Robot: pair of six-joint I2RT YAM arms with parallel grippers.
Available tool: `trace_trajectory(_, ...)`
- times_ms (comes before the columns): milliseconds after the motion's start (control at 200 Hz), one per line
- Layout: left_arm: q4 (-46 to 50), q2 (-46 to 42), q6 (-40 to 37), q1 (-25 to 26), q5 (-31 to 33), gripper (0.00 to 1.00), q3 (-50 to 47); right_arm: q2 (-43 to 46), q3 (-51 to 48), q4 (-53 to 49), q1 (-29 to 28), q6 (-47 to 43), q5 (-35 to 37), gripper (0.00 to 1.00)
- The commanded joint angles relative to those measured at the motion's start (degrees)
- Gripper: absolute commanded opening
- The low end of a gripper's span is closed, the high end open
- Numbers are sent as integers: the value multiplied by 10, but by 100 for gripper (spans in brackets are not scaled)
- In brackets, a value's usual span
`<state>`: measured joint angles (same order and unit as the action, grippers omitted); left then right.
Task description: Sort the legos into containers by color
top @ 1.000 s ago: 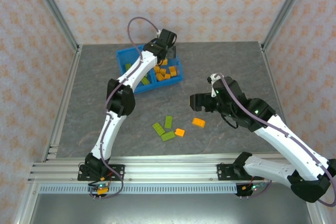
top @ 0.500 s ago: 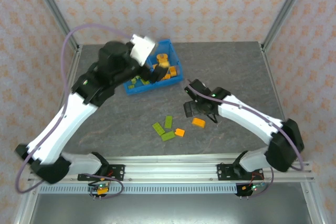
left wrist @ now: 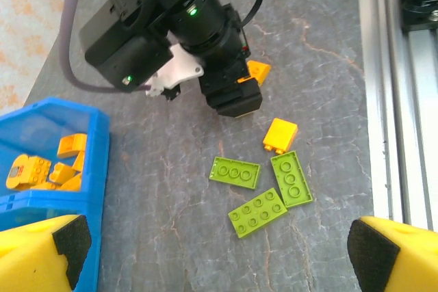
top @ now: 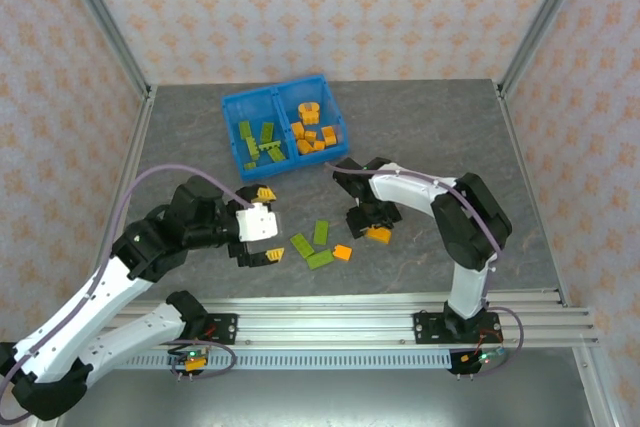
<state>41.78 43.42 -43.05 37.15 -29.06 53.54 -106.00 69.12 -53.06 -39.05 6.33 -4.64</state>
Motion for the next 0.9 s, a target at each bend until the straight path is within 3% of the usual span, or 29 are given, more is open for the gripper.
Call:
trace_trajectory(0, -6, -9, -10, 2, -38, 100, -16, -12, 9, -31, 5, -1, -26, 70)
trace_trajectory(100, -27, -5, -7, 2, -55, 100, -25, -9, -3, -31, 8, 9, -50, 66)
trace_trajectory(355, -52, 24, -14, 3, -71, 100, -29, 19, -54, -23, 13, 24, -84, 69)
trace_trajectory(526, -75, 37, -7, 3, -76, 100, -35, 24, -72, -14, 16, 35, -93, 45)
trace_trajectory(731, -102, 48, 10, 6, -81, 100, -38, 50, -56, -23, 16, 38, -73, 35)
trace_trajectory(891, -147, 45, 54, 6, -47, 100, -49, 113, -14, -22, 17, 49, -59, 28)
